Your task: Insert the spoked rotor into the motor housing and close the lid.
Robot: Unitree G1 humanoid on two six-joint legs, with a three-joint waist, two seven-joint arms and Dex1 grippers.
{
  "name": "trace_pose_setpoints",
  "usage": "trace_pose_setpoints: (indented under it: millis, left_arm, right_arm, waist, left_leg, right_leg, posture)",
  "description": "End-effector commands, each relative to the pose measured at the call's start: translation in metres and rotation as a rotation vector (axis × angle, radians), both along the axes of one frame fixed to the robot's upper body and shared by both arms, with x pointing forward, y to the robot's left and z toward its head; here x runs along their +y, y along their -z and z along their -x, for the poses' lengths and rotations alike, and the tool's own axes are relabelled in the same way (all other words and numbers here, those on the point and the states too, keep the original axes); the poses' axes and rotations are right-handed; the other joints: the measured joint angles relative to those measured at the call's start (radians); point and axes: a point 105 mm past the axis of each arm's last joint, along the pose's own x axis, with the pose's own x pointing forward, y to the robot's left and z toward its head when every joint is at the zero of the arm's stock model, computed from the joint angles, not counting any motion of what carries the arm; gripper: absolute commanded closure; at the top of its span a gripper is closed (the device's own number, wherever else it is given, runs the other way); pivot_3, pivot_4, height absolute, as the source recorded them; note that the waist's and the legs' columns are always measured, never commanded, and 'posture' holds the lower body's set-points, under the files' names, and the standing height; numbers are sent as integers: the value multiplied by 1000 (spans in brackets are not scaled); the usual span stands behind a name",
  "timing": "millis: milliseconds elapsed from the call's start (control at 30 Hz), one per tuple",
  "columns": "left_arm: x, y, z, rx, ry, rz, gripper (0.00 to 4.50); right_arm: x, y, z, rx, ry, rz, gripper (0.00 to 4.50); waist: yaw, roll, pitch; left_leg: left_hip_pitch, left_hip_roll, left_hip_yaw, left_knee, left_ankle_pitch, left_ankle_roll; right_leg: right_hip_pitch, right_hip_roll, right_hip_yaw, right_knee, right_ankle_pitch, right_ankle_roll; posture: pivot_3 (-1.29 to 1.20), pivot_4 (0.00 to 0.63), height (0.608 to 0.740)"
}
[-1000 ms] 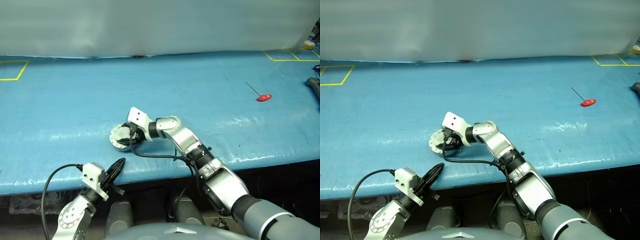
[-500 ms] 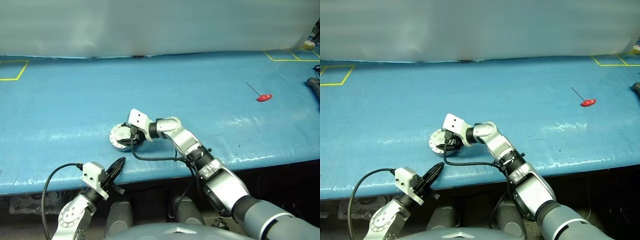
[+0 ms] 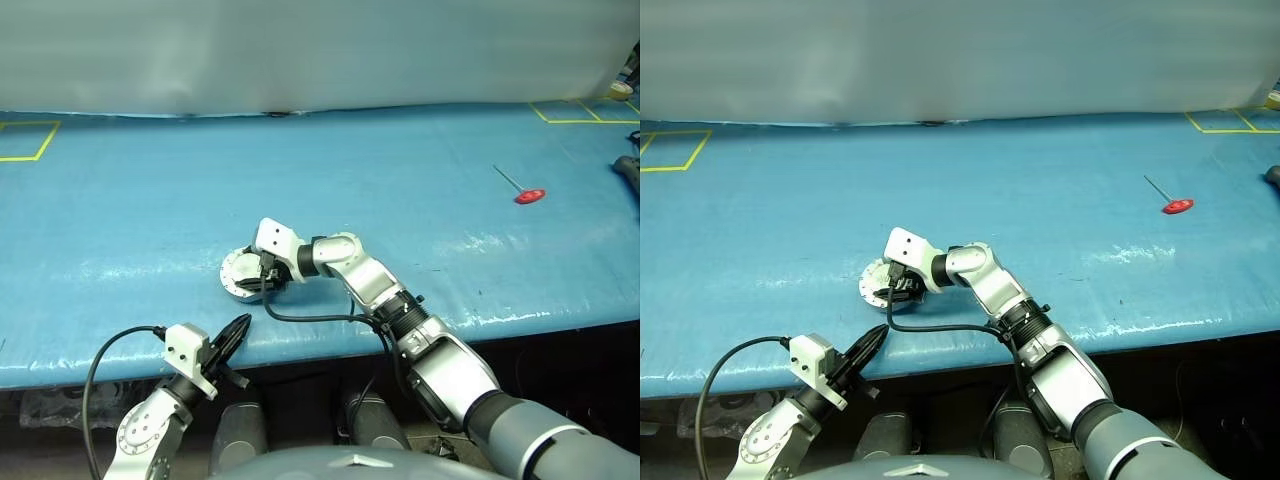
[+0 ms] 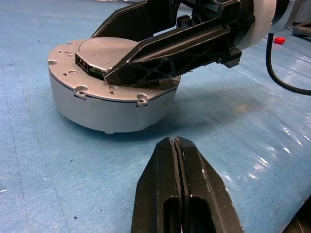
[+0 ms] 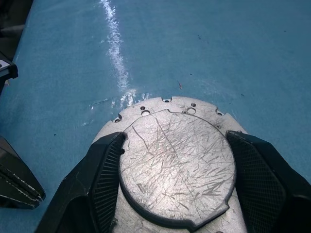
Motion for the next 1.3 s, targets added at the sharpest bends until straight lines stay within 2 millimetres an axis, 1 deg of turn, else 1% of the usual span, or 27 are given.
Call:
trace_pose_setpoints:
  millis: [33, 200, 300, 367, 500, 533, 567, 633, 700, 767, 833, 900, 933, 967, 1100, 1233, 1300]
  left_arm:
    - [-1, -7, 0, -32, 8, 4, 4500]
    - [2, -9, -2, -44, -4, 8, 4500]
    - [6, -14, -5, -67, -10, 0, 4500]
    - [10, -21, -9, -93, -24, 0, 4500]
    - [25, -41, -24, -152, -76, -38, 4500]
    - [30, -48, -31, -164, -96, -44, 4500]
    - [38, -60, -39, -180, -123, -50, 4500]
    - [48, -75, -50, -197, -154, -60, 4500]
    - [54, -89, -58, -186, -150, -50, 4500]
    - [57, -98, -65, -145, -126, -22, 4500]
    - [58, -99, -69, -91, -104, -3, 4500]
    - [60, -87, -75, 63, -56, -32, 4500]
    - [58, -83, -76, 131, -6, -30, 4500]
    - [57, -81, -77, 174, 31, -20, 4500]
    - [58, -78, -83, 263, 85, 11, 4500]
    - [54, -81, -90, 280, 140, 20, 4500]
    - [53, -78, -92, 295, 159, 4, 4500]
  right_arm:
    - [-2, 12, 2, -17, 1, 62, 1464]
    - [-2, 14, 2, -33, 2, 78, 1464]
    - [-2, 14, 2, -13, 8, 66, 1464]
    - [-1, 13, 2, 2, 17, 53, 1464]
    - [-2, 14, 1, 9, 26, 61, 1464]
    - [-2, 14, 1, 10, 27, 61, 1464]
    - [-3, 14, 1, 10, 28, 61, 1464]
    - [-3, 13, 0, 10, 30, 60, 1464]
    - [-3, 13, 0, 11, 33, 57, 1464]
    - [-2, 12, -1, 12, 35, 54, 1464]
    - [-2, 12, -1, 12, 35, 55, 1464]
    - [-1, 12, -1, 11, 35, 54, 1464]
    - [-1, 11, -1, 10, 35, 53, 1464]
    - [-1, 11, -2, 9, 35, 52, 1464]
    - [0, 10, -2, 7, 35, 49, 1464]
    - [-1, 9, -2, 5, 38, 47, 1464]
    - [-1, 9, -3, 4, 40, 46, 1464]
  waist:
    - [0, 1, 0]
    - [0, 1, -1]
    - [0, 2, -1]
    - [0, 2, -1]
    - [0, 2, -1]
    - [0, 2, -1]
    - [1, 2, -1]
    - [1, 1, -1]
    - [0, 2, -1]
    - [0, 2, -1]
    - [-1, 2, -1]
    - [-1, 1, -1]
    - [-1, 1, -1]
    - [-1, 1, -1]
    - [-3, 2, 0]
    - [-1, 2, 0]
    - [-1, 1, 0]
  left_leg:
    - [0, 0, 0, 0, 0, 0]
    - [1, 0, 0, 0, 0, 0]
    - [2, 0, 0, 0, 0, 0]
    - [2, 0, 0, 0, 0, 0]
    - [3, 0, 0, 0, 0, 0]
    - [3, 0, 0, 0, 0, 0]
    - [3, 0, 0, 0, 0, 0]
    - [4, 0, -1, 0, 0, 0]
    - [6, 0, -1, 0, 0, 0]
    - [10, 0, -1, -1, 0, 0]
    - [13, 0, -1, -2, 0, 0]
    - [13, 0, -1, -3, 0, 0]
    - [13, 0, -2, -3, 0, 0]
    - [14, 0, -2, -3, 0, 0]
    - [14, 0, -2, -3, 0, 0]
    - [14, 0, -2, -5, 0, 0]
    - [15, 0, -3, -6, 0, 0]
  right_leg:
    - [0, 0, 0, 0, 0, 0]
    - [0, 0, 0, 0, 0, 0]
    - [1, 0, 0, 0, 0, 0]
    - [1, 0, 0, 0, 0, 0]
    - [1, 0, 0, 0, 0, 0]
    - [2, 0, 0, 1, 0, 0]
    - [2, 0, 0, 1, 0, 0]
    - [3, 1, 0, 1, 0, 0]
    - [6, 1, 0, 1, 0, 0]
    - [10, 1, 0, 0, 0, 0]
    - [13, 1, 0, -2, 0, 0]
    - [14, 0, 0, -2, 0, 0]
    - [13, 1, 0, -2, 0, 0]
    - [14, 1, 0, -2, 0, 0]
    - [14, 1, 0, -2, 0, 0]
    - [13, 2, 0, -2, -1, -1]
    - [13, 2, -1, -2, -1, -2]
  posture:
    - [0, 150, 740]
    - [0, 150, 740]
    - [0, 150, 740]
    - [0, 150, 740]
    - [0, 150, 740]
    - [0, 150, 740]
    - [0, 150, 740]
    - [0, 150, 740]
    - [0, 150, 740]
    - [0, 150, 740]
    - [0, 150, 740]
    - [0, 150, 740]
    - [0, 150, 740]
    - [0, 150, 740]
    - [0, 150, 740]
    - [0, 150, 740]
    - [0, 150, 740]
